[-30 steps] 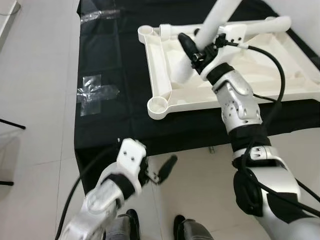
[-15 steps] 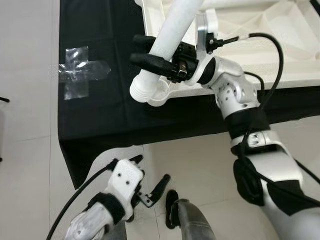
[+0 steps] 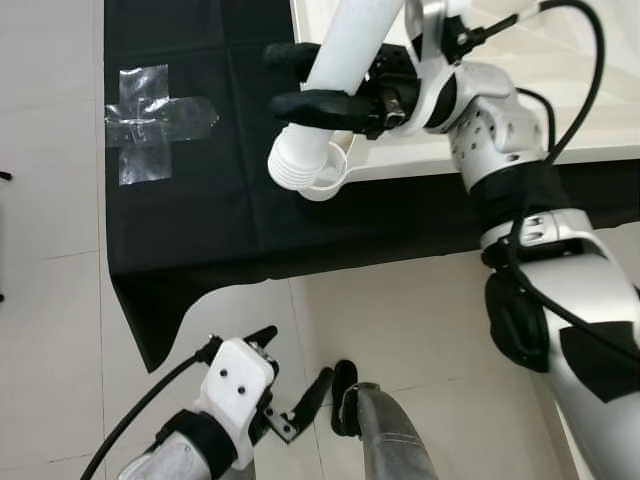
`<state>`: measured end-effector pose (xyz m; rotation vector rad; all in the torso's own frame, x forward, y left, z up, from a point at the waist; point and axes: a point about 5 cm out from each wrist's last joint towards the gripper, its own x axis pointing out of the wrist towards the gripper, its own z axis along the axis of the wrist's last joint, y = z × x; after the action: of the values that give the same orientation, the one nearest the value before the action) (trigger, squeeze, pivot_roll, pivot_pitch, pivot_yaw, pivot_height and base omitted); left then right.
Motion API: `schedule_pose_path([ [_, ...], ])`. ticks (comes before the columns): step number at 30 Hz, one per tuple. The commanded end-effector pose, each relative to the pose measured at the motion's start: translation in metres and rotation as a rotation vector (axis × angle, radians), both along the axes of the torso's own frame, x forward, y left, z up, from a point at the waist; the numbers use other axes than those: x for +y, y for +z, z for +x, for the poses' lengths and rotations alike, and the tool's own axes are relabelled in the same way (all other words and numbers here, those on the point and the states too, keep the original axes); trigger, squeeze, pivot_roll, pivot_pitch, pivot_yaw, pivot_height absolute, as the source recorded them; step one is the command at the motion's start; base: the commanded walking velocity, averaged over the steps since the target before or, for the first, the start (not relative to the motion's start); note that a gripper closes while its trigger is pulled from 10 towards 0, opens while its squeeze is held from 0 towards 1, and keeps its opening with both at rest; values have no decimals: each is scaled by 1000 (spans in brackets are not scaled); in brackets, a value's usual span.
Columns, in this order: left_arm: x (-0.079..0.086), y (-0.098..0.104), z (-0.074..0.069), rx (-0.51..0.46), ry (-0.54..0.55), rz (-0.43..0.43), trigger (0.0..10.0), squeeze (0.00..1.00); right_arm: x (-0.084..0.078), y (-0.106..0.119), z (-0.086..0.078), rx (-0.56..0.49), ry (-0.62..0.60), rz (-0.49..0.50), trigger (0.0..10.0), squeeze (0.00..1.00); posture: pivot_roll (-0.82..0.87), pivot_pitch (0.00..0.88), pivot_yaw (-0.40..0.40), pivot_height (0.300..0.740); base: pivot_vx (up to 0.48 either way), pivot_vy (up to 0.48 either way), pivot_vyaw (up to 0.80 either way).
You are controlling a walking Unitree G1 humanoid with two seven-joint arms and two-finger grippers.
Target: Building children table
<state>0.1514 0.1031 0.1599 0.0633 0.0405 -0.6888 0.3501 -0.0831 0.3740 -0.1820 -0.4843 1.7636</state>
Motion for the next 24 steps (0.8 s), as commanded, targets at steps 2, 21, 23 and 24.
schedule_pose_path([
  [2,-2,-3,-9,49,-26,-13,10000,0,2,-5,0,30,23,-46,10000,0,153,580,-107,740,0,0,0],
  [21,-7,-3,-17,68,-52,-36,10000,0,3,1,0,2,8,-104,10000,0,145,588,-108,740,0,0,0],
  [23,-7,-2,-17,66,-53,-39,10000,0,3,-2,0,-3,3,-134,10000,0,143,591,-109,740,0,0,0],
  [24,-6,-2,-16,65,-52,-40,10000,0,3,-3,-1,-9,1,-152,10000,0,143,592,-109,740,0,0,0],
])
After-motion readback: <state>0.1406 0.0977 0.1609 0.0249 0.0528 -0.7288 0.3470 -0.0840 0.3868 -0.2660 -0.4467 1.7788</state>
